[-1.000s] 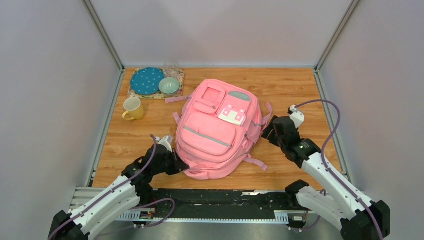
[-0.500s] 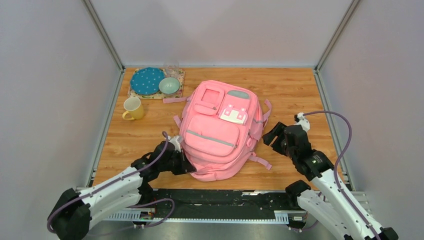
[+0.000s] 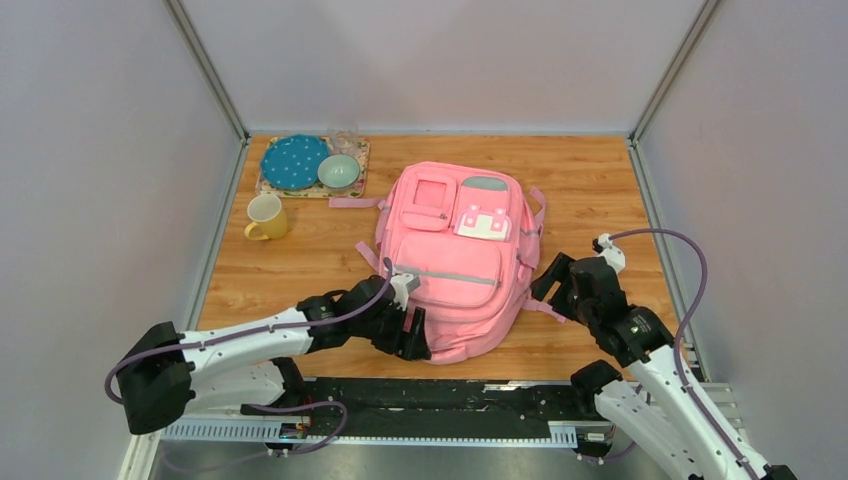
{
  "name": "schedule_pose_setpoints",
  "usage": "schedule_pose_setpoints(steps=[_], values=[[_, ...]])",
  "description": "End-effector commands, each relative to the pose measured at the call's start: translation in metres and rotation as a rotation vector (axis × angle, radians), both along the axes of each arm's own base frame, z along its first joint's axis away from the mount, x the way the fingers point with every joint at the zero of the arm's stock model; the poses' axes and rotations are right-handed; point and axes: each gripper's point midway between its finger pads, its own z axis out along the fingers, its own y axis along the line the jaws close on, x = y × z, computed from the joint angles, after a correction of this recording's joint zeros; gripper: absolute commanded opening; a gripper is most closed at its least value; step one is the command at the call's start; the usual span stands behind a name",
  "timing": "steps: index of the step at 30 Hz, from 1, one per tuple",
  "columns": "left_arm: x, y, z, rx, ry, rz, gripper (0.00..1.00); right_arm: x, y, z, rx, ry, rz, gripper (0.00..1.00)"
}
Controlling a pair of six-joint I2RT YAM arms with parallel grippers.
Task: Pack the student bag
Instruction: Zip the student bag at the center of the board, then adjust the student bag at the center of the board.
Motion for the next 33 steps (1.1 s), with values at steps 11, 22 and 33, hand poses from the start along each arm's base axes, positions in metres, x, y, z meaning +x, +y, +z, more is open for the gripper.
schedule_pose_setpoints(steps=[11, 22, 33], values=[[0.067, 0.103, 0.064, 0.171, -0.543, 0.316, 0.84, -0.012, 0.004, 0.008, 0.086, -0.044, 0.011, 0.79], [0.123, 0.070, 0.085, 0.053, -0.439, 0.330, 0.84, -0.018, 0.052, -0.008, 0.319, 0.030, 0.124, 0.78], [0.104, -0.004, 0.059, -0.206, -0.217, 0.102, 0.75, -0.003, 0.074, -0.009, 0.408, 0.039, 0.153, 0.78]])
